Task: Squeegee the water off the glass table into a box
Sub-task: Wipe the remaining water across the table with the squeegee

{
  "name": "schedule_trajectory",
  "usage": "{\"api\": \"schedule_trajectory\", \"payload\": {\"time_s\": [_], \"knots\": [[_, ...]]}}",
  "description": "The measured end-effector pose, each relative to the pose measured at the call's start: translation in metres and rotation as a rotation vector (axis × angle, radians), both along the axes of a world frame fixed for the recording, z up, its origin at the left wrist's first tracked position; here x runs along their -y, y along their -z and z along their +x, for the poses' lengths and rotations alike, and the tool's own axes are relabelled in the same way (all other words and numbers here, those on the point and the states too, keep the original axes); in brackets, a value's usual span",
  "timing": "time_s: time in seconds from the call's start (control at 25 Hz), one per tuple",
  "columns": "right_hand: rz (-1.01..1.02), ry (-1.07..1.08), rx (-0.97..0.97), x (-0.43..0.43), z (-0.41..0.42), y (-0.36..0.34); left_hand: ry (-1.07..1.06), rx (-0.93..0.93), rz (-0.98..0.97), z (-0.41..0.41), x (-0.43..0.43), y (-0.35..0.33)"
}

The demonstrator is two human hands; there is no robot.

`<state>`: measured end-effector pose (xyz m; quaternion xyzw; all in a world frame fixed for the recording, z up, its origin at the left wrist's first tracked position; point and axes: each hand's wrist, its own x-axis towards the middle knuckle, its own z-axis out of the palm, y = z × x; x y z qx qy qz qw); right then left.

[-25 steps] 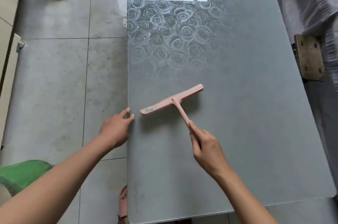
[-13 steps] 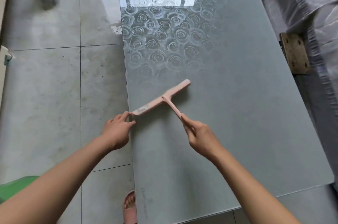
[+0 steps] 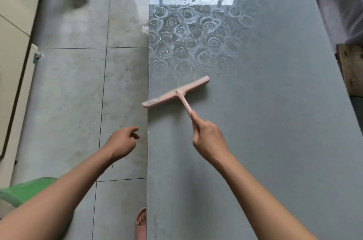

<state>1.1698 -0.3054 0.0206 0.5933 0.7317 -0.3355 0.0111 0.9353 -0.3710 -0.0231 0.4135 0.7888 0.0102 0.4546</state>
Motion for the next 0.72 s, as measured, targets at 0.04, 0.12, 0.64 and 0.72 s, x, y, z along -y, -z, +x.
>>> {"api": "schedule_trajectory", "payload": {"time_s": [0.04,0.12,0.64,0.72], "knots": [[-0.003,0.003,-0.029,-0.019,-0.014,-0.001,-0.030,0.003,-0.010,0.002,-0.003,0.001],[0.027,0.017,-0.081,-0.028,-0.015,-0.010,-0.054,-0.007,-0.032,0.006,-0.010,0.001],[-0.004,0.028,-0.014,-0.069,-0.060,-0.008,-0.272,0.085,-0.292,0.017,0.001,0.014],[0.024,0.018,-0.041,-0.059,-0.047,-0.017,-0.253,0.126,-0.323,0.020,0.004,0.009]]}}
